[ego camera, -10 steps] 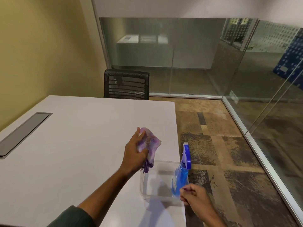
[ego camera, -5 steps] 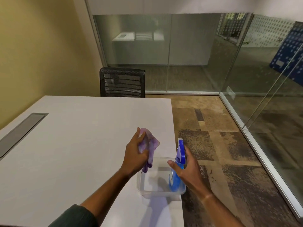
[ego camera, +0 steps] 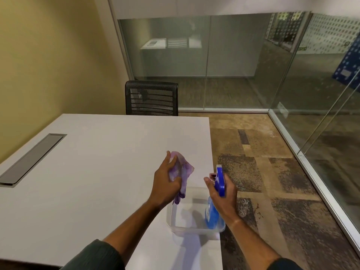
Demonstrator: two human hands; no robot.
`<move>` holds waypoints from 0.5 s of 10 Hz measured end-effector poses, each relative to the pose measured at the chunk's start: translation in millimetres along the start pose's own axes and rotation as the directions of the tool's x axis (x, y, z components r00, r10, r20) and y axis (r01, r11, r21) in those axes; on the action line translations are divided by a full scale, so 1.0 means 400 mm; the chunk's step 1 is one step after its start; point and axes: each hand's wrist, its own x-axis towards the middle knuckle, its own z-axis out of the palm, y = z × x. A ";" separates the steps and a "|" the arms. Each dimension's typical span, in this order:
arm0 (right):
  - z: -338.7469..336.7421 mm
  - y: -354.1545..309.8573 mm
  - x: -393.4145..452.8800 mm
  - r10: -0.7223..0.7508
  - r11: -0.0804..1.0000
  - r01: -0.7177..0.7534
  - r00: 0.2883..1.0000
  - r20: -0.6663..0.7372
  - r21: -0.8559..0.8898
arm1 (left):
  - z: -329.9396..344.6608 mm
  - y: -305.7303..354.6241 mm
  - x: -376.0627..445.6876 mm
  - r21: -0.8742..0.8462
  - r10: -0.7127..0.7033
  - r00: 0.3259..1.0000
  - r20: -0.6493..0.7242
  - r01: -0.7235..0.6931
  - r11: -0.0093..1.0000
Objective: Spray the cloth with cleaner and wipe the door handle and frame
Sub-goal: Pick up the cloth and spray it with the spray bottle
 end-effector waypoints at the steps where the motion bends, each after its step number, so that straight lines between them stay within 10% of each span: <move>1: 0.010 -0.005 0.002 -0.004 0.999 0.005 1.000 -0.030 0.036 | -0.009 0.005 -0.003 0.014 -0.028 0.999 0.044 0.028 1.000; 5: -0.038 -0.093 0.105 0.088 0.983 -0.106 0.989 0.119 0.149 | -0.043 0.099 0.009 -0.276 0.223 0.974 0.039 -0.204 0.939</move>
